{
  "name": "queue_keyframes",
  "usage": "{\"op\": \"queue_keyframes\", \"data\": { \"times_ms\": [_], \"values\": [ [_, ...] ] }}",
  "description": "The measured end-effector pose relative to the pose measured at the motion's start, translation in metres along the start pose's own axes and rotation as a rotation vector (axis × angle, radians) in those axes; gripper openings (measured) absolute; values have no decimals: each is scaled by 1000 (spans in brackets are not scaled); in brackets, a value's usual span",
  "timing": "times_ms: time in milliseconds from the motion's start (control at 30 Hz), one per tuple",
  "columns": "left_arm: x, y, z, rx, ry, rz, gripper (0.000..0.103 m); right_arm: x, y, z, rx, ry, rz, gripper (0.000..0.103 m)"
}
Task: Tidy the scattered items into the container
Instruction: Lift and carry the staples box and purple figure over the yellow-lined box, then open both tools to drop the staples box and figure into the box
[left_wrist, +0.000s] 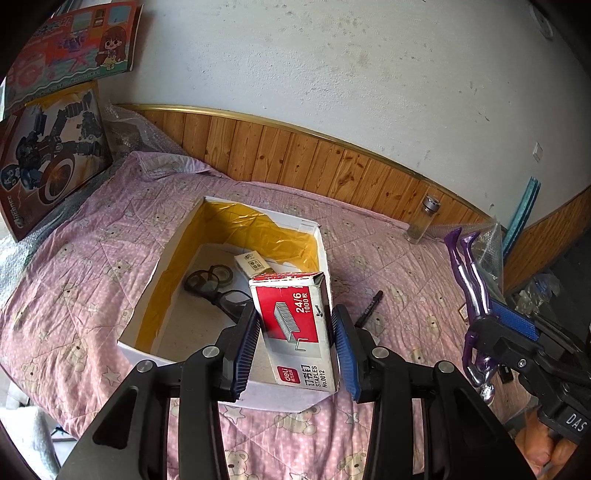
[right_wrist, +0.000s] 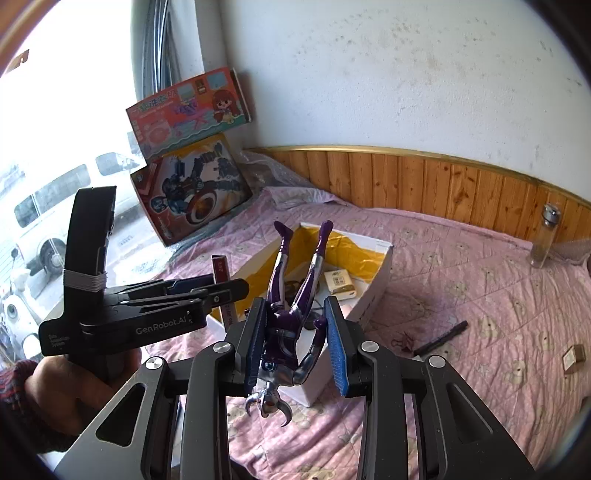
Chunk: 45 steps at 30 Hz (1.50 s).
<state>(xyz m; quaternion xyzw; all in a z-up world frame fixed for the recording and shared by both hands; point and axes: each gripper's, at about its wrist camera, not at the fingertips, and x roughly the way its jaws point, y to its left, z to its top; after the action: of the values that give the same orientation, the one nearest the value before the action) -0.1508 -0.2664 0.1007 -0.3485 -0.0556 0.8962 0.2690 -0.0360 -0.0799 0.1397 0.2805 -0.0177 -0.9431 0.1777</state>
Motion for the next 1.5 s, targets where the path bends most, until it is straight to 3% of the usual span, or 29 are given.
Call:
{"op": "queue_keyframes", "data": {
  "times_ms": [533,933,1133,1500],
  "values": [
    [6,48,31,-36,-32,36,41,47,14,21,-36,41,32,33],
    [38,79,41,-61,7,57,41,103,10,20,-42,120,34,33],
    [59,85,38,-53,62,61,41,133,4,13,-29,188,42,33],
    [105,95,18,-24,233,81,41,187,-2,-5,10,330,55,33]
  ]
}}
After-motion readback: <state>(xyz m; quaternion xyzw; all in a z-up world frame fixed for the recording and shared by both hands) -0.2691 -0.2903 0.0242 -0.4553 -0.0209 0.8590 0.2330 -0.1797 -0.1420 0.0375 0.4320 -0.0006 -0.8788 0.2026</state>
